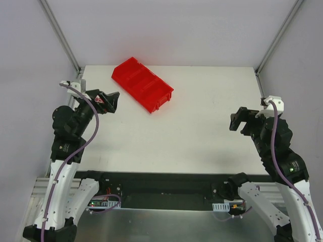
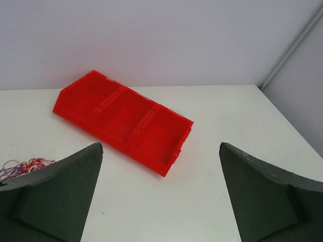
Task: Untangle the cables
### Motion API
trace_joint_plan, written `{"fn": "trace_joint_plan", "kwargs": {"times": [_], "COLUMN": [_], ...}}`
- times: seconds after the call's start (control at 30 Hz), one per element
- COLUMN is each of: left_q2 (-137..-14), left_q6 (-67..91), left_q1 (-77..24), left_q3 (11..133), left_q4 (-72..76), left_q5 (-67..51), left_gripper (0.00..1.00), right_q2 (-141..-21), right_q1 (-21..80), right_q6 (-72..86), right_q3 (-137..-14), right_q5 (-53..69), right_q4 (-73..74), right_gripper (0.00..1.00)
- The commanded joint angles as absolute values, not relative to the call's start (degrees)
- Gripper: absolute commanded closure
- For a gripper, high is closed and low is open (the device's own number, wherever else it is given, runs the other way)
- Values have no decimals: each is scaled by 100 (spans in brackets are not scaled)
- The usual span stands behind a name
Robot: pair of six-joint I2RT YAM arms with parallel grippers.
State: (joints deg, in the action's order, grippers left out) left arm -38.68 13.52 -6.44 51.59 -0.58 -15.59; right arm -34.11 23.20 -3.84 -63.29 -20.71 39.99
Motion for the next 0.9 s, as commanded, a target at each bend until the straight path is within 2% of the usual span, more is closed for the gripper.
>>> {"fn": "trace_joint_plan", "kwargs": {"times": [0.0,0.1,0.2,0.4,0.57,0.67,0.87], "left_q2": [-4025,-4402,-5069,-6142,-7363,-8057,-8955], "left_q6": [1686,2081,2416,3426,4314,4780,5009], "left_q1": [-642,-449,-142,894,2134,2749,3102], "left_q3": [5045,5167,5562,5678,5740,5713,5959], "left_q4": [-174,-727,-1334,-1547,-1608,-1521,-819], "left_q5": [-39,1053,1064,-435,-1887,-2572,-3057], "left_gripper": [1,1,1,1,1,1,1], "right_q2": [-3612,-3884,-4043,-4367,-4492,-4185,-3920], "right_q1": [2347,2347,2347,2347,2338,2347,2347], "right_q6": [-124,156,404,782,133,-280,-492], "right_q3": [-6389,-6556,-6531,-6538,-6925,-6681,-6214], "right_q5": [-2538,-2820,-3128,-3436,-2525,-1804,-1547], "right_q4": [4060,4245,4368,4789,5281,4959,4386], "right_gripper": [4,4,4,4,4,4,4]}}
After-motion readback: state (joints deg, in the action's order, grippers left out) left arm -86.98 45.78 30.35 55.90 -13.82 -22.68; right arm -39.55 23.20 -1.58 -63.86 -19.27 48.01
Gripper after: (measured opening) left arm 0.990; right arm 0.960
